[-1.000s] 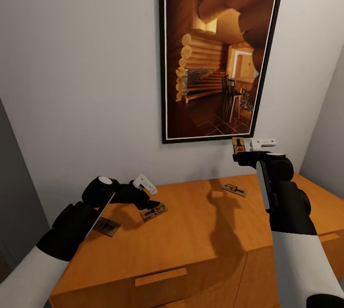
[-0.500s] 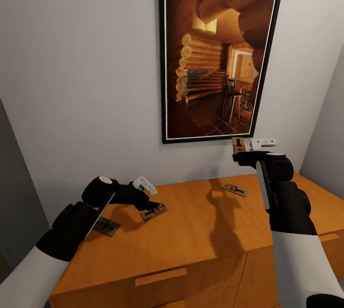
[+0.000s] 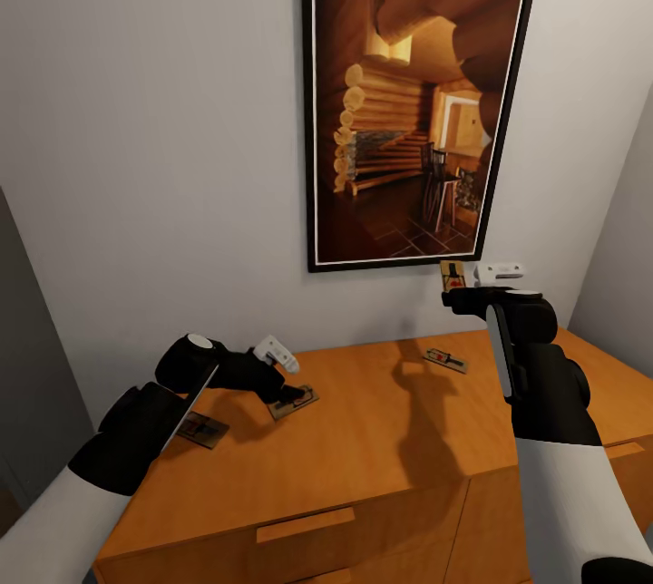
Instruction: Take the four mousetraps from the cabinet in the bathroom and place them on the bathroom floor. Make sure all four end up on the same floor surface, and ensure that at least two of them are either under or directly next to the same bathroom sink.
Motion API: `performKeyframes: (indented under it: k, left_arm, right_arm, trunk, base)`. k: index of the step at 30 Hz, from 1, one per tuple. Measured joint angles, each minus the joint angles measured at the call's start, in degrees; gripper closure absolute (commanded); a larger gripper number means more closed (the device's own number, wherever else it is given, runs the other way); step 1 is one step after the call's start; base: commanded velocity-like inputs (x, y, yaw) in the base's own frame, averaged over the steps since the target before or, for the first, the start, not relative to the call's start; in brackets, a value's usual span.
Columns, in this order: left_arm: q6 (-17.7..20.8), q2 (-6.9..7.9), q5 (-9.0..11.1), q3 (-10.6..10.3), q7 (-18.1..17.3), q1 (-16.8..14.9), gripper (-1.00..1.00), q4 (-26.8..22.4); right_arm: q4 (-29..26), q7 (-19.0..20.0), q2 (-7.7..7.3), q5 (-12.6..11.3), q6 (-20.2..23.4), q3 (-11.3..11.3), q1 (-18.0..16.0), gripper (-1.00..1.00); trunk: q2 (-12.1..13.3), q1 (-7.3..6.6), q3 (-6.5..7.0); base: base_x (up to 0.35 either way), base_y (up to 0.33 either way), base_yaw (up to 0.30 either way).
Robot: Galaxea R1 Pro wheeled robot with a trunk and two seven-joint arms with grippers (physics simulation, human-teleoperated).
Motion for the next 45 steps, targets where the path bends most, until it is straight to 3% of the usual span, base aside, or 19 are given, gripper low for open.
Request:
performKeyframes:
  k: [9,45]
  left_arm:
    - [0.0,0.17,-0.3,0.0,-1.4,0.0,-1.0,0.1]
    - [0.0,0.83,-0.6,0.0,-1.4,0.0,-1.0,0.4]
  right_arm:
    - [0.0,0.0,0.0,0.0,0.0,0.0,0.0,1.0]
    - [1.1,0.0,0.0,0.0,0.0,0.0,0.0,1.0]
  trunk:
    - [0.0,0.0,0.0]
    - [0.0,0.0,0.0]
  base:
    - [0.0,0.0,0.0]
    - [0.0,0.0,0.0]
